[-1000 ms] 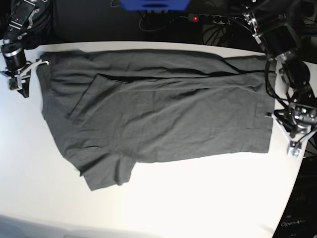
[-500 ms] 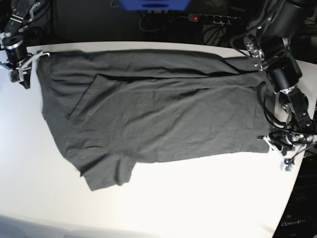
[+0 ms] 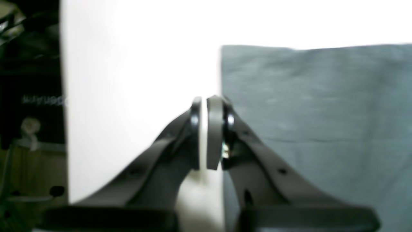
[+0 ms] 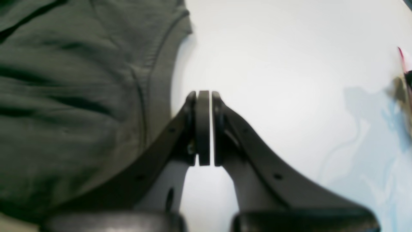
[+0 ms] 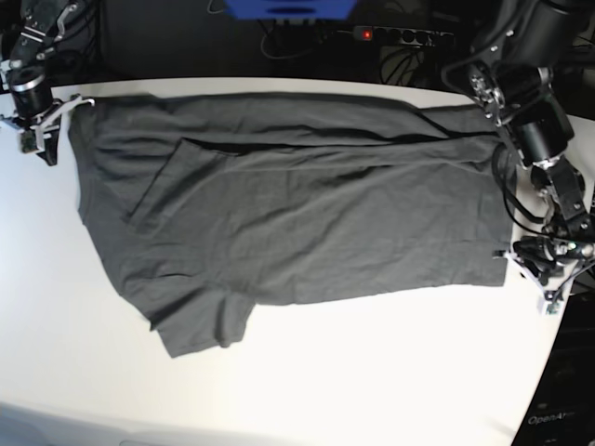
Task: Fold the T-shirt properly
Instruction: 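Grasp the shirt's hem corner with the left gripper, then release the collar corner and raise the right gripper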
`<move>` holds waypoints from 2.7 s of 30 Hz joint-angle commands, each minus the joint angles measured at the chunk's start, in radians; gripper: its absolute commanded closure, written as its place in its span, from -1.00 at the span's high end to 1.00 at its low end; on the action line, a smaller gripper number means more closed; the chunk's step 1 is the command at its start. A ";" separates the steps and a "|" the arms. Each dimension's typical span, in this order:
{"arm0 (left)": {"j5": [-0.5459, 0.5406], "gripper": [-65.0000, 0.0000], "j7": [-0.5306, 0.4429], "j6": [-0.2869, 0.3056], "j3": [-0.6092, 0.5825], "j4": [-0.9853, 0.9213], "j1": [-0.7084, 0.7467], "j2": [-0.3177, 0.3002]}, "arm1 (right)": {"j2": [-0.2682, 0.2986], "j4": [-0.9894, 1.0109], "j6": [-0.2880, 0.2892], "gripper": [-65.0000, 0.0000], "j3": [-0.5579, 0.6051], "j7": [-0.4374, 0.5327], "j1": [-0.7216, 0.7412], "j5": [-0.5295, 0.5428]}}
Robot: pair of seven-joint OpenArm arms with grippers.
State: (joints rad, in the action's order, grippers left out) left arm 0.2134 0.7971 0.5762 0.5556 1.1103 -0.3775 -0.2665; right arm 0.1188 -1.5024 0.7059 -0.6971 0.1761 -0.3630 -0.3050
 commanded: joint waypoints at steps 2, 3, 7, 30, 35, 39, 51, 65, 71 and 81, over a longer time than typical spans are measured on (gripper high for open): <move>-0.010 -0.90 -0.035 0.003 -0.001 0.023 -0.007 -0.012 | 0.017 -0.014 -0.008 -0.96 -0.008 0.026 0.006 0.016; -0.010 -0.90 -0.041 0.003 -0.001 0.021 -0.004 -0.012 | 0.017 -0.014 -0.008 -0.96 -0.008 0.026 0.006 0.016; -0.018 -0.90 -0.044 0.003 0.001 0.021 -0.004 -0.038 | 0.017 -0.014 -0.008 -0.96 -0.008 0.026 0.006 0.016; -0.016 0.21 -0.037 0.003 -0.001 0.023 -0.008 -0.041 | 0.017 0.001 -0.008 -0.96 -0.008 0.026 0.005 0.016; -0.022 0.21 -0.046 0.003 0.001 0.014 -0.011 -0.041 | 0.017 0.001 -0.008 -0.96 -0.008 0.026 0.003 0.016; -0.024 0.21 -0.048 0.006 0.001 -0.019 -0.059 -0.037 | 0.017 0.001 -0.008 -0.96 -0.008 0.026 0.002 0.016; -0.022 0.21 -0.115 0.005 -0.001 -0.307 -0.186 -0.041 | 0.017 0.001 -0.008 -0.96 -0.008 0.026 -0.001 0.016; -0.021 0.21 -0.218 0.001 -0.001 -0.434 -0.206 -0.063 | 0.017 0.001 -0.008 -0.96 -0.008 0.026 -0.001 0.016; -0.021 0.21 -0.230 0.001 -0.001 -0.436 -0.205 -0.060 | 0.017 0.001 -0.008 -0.96 -0.008 0.026 -0.003 0.016; -0.022 0.21 -0.232 -0.114 0.001 -0.493 -0.203 -0.058 | 0.017 0.001 -0.008 -0.96 -0.008 0.027 -0.020 0.016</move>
State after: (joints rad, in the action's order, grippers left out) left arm 0.1833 0.5438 0.4633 0.5549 0.6117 -0.5545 -0.3111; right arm 0.1188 -1.4872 0.7036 -0.6983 0.1761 -0.3824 -0.3050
